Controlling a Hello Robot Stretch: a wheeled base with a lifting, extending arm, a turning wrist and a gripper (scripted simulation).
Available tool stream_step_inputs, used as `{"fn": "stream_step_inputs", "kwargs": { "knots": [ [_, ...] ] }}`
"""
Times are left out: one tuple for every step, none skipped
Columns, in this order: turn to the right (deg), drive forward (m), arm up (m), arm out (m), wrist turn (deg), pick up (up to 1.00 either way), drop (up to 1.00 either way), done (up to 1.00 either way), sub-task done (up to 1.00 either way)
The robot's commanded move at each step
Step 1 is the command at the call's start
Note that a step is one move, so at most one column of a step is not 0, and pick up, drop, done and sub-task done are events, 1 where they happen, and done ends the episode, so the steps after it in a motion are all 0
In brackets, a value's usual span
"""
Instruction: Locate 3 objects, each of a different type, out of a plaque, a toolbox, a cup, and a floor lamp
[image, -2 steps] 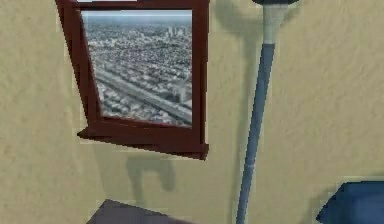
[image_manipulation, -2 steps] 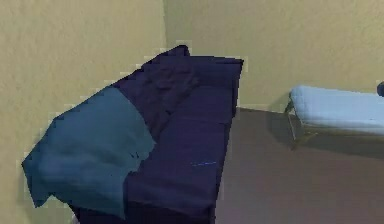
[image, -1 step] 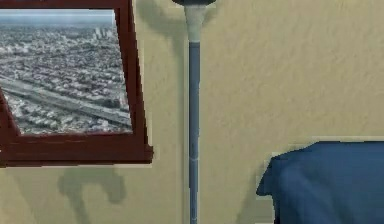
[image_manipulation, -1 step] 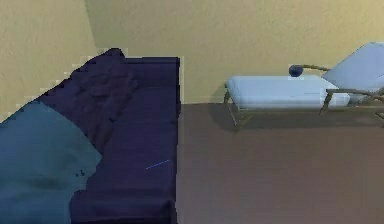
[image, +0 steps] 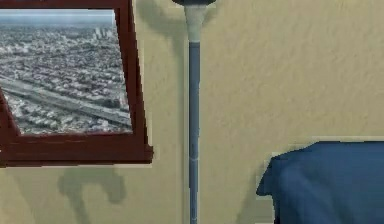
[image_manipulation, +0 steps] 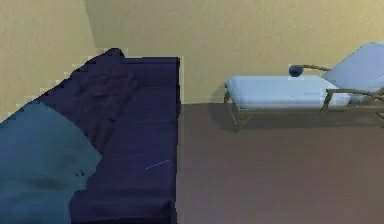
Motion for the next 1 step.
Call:
{"fn": "stream_step_inputs", "kwargs": {
  "knots": [
    [-45.0, 0.00, 0.00, 0.00, 0.0, 0.00, 0.00, 0.00, 0.00]
  ]
}}
